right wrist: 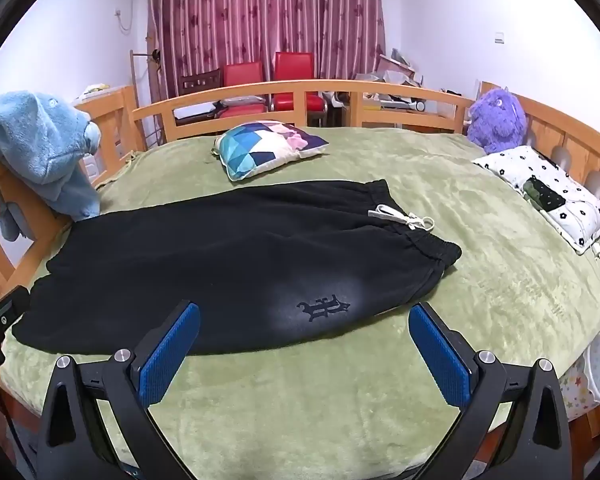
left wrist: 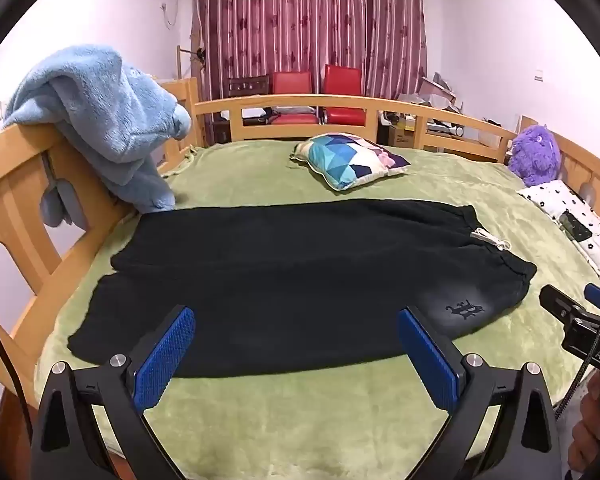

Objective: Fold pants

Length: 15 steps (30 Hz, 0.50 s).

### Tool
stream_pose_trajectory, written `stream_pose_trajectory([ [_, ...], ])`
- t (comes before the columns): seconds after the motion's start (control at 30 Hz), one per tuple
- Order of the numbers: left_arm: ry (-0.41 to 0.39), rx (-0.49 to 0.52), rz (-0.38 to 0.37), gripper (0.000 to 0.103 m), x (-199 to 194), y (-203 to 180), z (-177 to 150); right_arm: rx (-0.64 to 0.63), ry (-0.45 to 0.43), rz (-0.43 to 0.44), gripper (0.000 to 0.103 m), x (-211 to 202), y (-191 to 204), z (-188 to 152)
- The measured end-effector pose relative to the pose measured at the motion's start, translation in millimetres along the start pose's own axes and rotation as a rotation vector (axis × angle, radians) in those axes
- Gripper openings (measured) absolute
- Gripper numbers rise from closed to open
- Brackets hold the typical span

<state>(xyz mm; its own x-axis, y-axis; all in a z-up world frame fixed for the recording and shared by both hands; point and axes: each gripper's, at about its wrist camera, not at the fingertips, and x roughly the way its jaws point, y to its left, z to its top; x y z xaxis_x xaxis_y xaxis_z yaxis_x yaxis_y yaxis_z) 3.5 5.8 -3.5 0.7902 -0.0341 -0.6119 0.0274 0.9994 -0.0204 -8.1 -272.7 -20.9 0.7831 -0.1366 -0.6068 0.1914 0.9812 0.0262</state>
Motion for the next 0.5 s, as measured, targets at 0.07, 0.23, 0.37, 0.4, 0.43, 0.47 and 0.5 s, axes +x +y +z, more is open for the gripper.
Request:
stream_pose_trajectory([
  [0.07, 0.031, 0.043, 0.006, 0.102, 9.6, -8.8, 2.1, 0.005, -0.001, 0.013, 0.102, -1.7, 0.5, -0.8],
  [0.23, 0.003, 0.04, 0.011, 0.102, 8.3, -11.7, -2.8, 0.003, 0.032, 0.015, 0.102, 8.7, 7.5, -2.3],
  [0.37, -0.016, 0.026, -0.005, 0.102, 4.0, -6.1, -4.4, -0.011, 0.022, 0.002, 0.102, 11.4, 16.4, -9.1],
  [0.4, -0.016, 0.017, -0.013, 0.102, 3.7, -0.7, -4.2, -0.012, 0.021, 0.006, 0.102, 11.1, 16.9, -9.6],
  [0.43, -0.015, 0.015, -0.013, 0.102, 3.4, -0.6, -3.7, -0.014, 0.02, 0.007, 0.102, 10.6, 17.5, -10.1],
  [0.47, -0.013, 0.016, -0.011, 0.102, 3.0, -1.4, -3.9, -0.017, 0.018, 0.006, 0.102, 10.1, 18.1, -10.5],
  [0.5, -0.009, 0.016, -0.008, 0.102, 2.8, -1.4, -3.4, -0.02, 0.018, 0.005, 0.102, 9.7, 18.7, -10.8],
])
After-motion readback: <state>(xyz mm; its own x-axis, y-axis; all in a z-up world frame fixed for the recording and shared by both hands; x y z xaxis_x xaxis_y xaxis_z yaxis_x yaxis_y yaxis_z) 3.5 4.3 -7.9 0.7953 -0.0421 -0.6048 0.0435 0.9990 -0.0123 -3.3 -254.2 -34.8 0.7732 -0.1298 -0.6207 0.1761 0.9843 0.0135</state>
